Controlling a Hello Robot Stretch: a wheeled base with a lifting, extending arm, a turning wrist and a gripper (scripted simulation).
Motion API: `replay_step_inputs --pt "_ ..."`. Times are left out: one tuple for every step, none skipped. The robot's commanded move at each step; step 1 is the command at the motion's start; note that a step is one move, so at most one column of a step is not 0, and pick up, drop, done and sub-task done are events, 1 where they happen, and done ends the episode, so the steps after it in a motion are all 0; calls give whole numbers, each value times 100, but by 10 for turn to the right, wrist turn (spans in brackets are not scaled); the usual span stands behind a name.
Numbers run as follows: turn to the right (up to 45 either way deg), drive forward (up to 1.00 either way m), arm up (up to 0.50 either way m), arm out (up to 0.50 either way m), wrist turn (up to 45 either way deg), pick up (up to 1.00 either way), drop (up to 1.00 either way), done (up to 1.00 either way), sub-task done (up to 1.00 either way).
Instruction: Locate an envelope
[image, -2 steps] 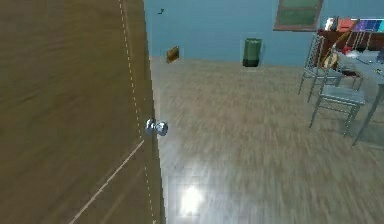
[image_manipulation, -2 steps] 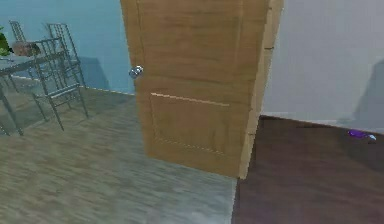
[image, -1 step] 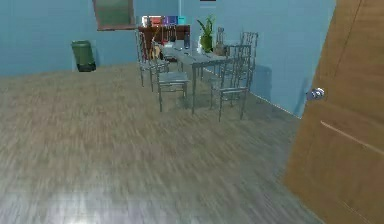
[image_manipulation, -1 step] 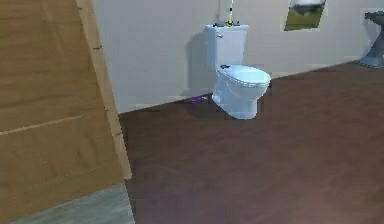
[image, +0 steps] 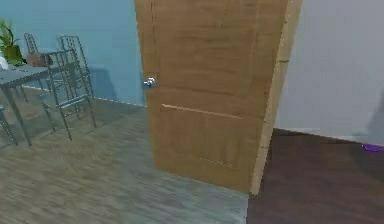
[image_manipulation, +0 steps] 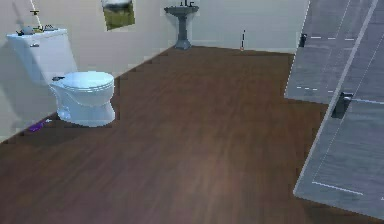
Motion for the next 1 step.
replay_step_inputs --pt "180 0 0 0 0 0 0 0 0"
